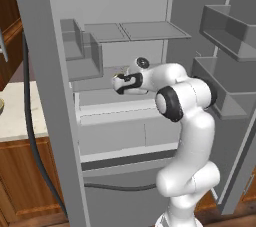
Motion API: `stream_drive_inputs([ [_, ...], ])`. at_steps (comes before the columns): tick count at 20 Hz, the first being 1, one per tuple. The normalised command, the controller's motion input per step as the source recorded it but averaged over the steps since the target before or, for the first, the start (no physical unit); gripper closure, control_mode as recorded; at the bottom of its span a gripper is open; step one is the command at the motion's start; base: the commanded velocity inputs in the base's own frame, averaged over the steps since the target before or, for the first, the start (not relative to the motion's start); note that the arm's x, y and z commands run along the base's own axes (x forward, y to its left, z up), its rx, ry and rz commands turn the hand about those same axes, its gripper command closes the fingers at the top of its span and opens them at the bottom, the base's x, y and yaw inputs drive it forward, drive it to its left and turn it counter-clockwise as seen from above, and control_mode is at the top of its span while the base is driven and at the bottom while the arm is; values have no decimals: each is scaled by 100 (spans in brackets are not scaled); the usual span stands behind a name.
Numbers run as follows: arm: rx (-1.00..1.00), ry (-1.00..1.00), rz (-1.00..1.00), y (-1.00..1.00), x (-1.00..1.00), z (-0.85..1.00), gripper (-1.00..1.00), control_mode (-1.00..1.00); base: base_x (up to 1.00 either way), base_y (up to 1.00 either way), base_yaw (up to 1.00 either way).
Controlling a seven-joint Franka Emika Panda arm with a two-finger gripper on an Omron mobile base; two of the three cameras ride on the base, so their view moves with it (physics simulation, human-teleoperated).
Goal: Pick the cheese from the fridge and the cheese grater from the cabinet and place them next to the salad bowl.
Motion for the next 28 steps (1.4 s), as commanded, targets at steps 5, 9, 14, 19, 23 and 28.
stream_drive_inputs([
  [5,0,0,0,0,-59,45,100,-100,0,0,0],
  [9,0,3,0,0,-53,53,100,-100,0,0,0],
  [14,0,12,0,-2,-59,52,100,-100,0,0,0],
  [19,0,14,0,-9,-61,43,100,-100,0,0,0],
  [23,-5,1,0,-5,-71,38,100,-100,0,0,0],
  [28,-5,0,0,-10,-71,36,100,-100,0,0,0],
])
